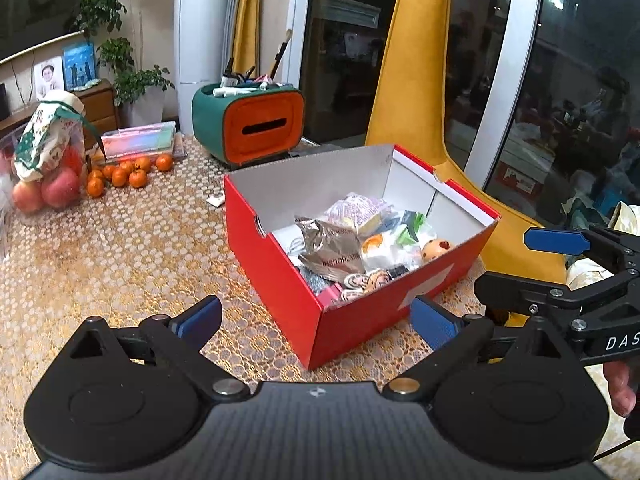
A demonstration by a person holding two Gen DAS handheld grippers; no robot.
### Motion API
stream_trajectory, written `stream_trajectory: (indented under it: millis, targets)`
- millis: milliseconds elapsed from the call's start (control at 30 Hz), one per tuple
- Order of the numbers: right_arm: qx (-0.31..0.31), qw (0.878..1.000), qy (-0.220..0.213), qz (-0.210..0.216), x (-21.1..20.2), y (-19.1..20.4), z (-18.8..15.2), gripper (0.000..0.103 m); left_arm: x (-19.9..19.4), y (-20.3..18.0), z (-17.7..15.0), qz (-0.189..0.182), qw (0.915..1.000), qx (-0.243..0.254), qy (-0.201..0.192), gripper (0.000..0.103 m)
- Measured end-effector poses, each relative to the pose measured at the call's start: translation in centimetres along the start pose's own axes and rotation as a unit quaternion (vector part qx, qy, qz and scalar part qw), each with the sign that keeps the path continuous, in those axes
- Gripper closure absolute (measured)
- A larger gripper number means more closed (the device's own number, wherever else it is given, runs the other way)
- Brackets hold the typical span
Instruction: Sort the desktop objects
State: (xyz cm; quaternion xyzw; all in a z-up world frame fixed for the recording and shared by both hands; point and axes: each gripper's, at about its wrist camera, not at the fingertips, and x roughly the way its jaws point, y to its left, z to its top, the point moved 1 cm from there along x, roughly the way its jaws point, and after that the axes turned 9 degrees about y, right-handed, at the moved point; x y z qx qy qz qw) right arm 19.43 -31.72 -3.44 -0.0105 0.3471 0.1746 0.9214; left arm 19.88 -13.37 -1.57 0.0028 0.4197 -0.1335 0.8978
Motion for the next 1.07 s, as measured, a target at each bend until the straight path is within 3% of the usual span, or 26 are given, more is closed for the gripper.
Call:
stream_trajectory:
  millis: [1067]
  targets:
    - [0.042,0.999,0.0,-0.017,-1.7,1.3,-2.1,0.001,-2.8,0.3,-2.3,-0.011,0.9998,0.017,-0.009,0.002]
